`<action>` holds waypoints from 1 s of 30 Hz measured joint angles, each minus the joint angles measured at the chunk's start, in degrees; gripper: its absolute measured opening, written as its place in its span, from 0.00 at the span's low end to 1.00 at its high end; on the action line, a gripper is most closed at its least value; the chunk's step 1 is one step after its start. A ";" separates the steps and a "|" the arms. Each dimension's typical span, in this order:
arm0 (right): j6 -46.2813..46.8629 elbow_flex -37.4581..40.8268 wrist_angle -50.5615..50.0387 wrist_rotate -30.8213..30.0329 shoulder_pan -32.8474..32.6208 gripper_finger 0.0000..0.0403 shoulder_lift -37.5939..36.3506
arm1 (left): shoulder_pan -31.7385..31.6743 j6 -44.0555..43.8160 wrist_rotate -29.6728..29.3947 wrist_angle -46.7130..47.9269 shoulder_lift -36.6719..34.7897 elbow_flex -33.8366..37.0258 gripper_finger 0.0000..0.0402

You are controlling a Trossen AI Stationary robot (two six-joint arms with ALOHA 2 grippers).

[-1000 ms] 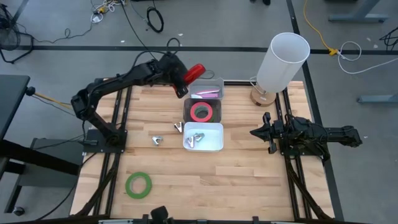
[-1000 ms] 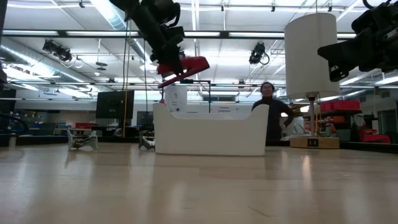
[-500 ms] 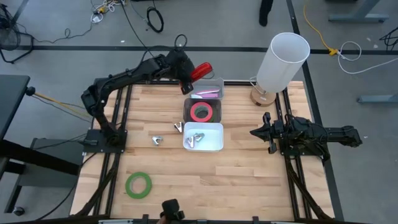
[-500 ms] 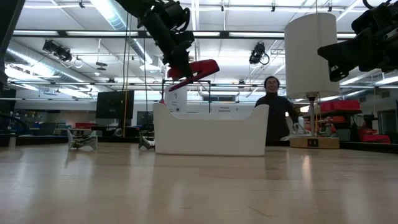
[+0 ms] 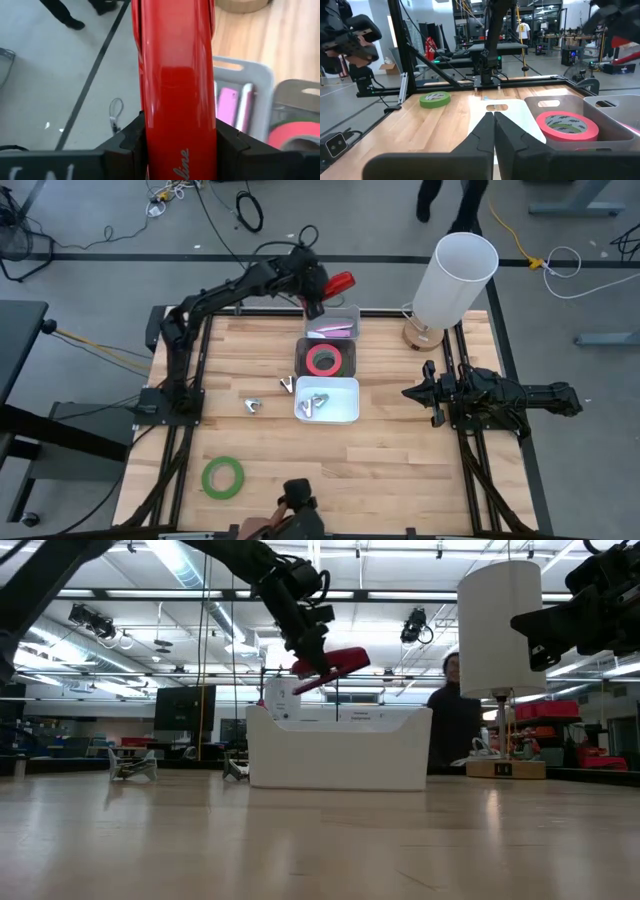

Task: Pick and place Stapler, Stapler remover, tape
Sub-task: Put the red stapler in the gray bin

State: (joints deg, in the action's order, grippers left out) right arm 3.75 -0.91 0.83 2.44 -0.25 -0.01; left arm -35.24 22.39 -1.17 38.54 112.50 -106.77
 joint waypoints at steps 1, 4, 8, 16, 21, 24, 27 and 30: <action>0.00 0.00 0.01 0.00 0.00 0.03 0.00 | -0.14 0.64 -0.09 -0.02 0.83 -0.59 0.39; -0.01 0.00 0.00 -0.02 -0.01 0.03 0.00 | -0.53 2.15 0.37 -0.01 2.76 -1.30 0.38; 0.00 0.00 0.00 -0.02 -0.02 0.03 0.00 | -0.70 2.71 3.56 0.03 4.97 -1.32 0.38; 0.00 0.01 0.00 0.00 0.00 0.03 0.00 | -0.66 4.03 7.60 0.28 10.08 -1.32 0.38; -0.02 0.02 -0.01 -0.02 0.00 0.03 0.00 | -0.72 5.99 7.41 0.84 13.12 -1.32 0.39; -0.02 0.00 -0.01 0.00 0.00 0.03 0.00 | -0.72 7.76 7.41 0.71 14.32 -1.32 0.39; -0.02 0.02 0.01 -0.02 -0.02 0.03 0.00 | -0.71 8.75 7.42 1.02 15.15 -1.32 0.39; -0.02 0.00 -0.01 0.00 -0.02 0.03 0.00 | -0.68 9.02 8.63 0.96 15.66 -1.32 0.39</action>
State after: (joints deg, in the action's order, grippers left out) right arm 3.73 -0.91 0.82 2.44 -0.27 -0.01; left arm -35.92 31.41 7.47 39.49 128.16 -108.09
